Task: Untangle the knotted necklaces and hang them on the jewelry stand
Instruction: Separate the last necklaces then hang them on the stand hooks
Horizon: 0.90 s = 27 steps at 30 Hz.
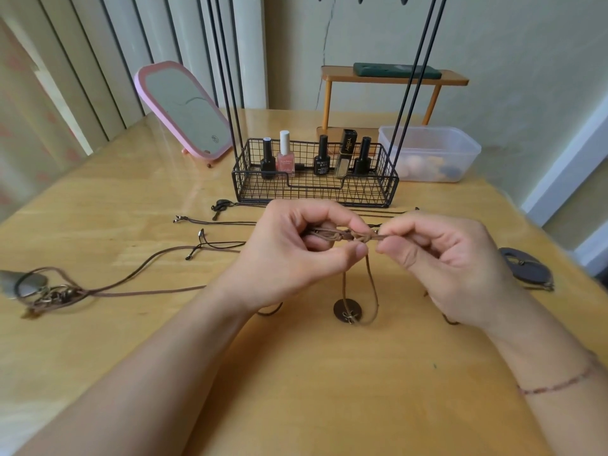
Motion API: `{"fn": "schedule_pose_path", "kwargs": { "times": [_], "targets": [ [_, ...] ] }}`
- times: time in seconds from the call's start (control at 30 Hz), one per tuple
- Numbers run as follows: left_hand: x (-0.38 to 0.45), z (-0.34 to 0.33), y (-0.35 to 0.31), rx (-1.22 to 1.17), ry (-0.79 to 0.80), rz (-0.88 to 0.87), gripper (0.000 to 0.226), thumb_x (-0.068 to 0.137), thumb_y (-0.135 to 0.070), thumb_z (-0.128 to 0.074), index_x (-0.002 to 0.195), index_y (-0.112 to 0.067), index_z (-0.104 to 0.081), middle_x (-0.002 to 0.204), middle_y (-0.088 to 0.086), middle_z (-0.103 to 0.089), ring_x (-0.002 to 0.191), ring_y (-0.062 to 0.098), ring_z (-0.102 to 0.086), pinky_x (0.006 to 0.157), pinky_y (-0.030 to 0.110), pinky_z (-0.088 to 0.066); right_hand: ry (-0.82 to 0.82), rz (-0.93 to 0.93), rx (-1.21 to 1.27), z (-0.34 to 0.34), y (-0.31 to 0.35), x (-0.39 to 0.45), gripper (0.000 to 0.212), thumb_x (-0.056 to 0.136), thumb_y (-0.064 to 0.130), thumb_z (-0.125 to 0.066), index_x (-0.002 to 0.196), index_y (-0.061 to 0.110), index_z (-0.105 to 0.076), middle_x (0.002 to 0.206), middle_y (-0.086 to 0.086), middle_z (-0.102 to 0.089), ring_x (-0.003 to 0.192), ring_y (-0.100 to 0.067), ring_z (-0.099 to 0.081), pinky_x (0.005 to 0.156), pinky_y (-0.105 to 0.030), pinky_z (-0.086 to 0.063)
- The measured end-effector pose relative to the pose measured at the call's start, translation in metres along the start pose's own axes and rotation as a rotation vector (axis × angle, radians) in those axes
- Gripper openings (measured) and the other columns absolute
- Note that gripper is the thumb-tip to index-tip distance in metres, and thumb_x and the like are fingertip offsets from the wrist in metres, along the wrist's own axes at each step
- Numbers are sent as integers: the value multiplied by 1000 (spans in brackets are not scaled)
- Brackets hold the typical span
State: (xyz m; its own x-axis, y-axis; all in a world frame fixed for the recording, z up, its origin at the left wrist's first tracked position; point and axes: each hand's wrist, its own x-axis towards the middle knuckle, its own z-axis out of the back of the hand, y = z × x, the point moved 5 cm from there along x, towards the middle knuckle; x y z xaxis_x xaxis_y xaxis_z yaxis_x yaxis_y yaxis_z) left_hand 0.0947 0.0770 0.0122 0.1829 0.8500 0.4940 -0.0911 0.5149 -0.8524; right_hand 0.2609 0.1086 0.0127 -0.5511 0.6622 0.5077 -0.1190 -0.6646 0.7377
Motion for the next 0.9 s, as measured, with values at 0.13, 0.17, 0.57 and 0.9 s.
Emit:
{"fn": "schedule_pose_path", "kwargs": {
  "times": [0.13, 0.17, 0.57, 0.9],
  "targets": [
    [0, 1, -1, 14, -18, -11, 8, 85, -10, -76, 87, -17, -72, 55, -14, -42, 49, 23, -26, 46, 36, -23, -33, 92, 7, 4, 11, -2, 15, 96, 23, -63, 83, 21, -70, 73, 11, -65, 61, 3, -55, 60, -6, -37],
    [-1, 1, -2, 14, -21, -16, 6, 84, -13, -76, 85, -17, -72, 56, -13, -45, 49, 24, -27, 45, 36, -24, -38, 97, 9, 4, 11, -2, 15, 94, 16, -63, 81, 18, -70, 71, 13, -64, 60, 4, -55, 59, -4, -36],
    [-4, -1, -7, 404, -128, -141, 20, 78, 4, -75, 80, -15, -67, 61, -20, -49, 49, -2, -41, 51, 7, -28, -145, 200, -394, -6, 14, 1, 21, 88, 33, -64, 78, 17, -71, 79, 4, -62, 85, -22, -55, 80, -33, -43],
    [-3, -3, -7, 409, -102, -168, 25, 78, 7, -76, 81, -17, -69, 61, -28, -53, 53, -7, -47, 55, 2, -30, -24, -23, -244, -10, 5, 4, 21, 90, 35, -54, 79, 23, -68, 75, 14, -62, 80, -12, -58, 70, -18, -43]
  ]
}}
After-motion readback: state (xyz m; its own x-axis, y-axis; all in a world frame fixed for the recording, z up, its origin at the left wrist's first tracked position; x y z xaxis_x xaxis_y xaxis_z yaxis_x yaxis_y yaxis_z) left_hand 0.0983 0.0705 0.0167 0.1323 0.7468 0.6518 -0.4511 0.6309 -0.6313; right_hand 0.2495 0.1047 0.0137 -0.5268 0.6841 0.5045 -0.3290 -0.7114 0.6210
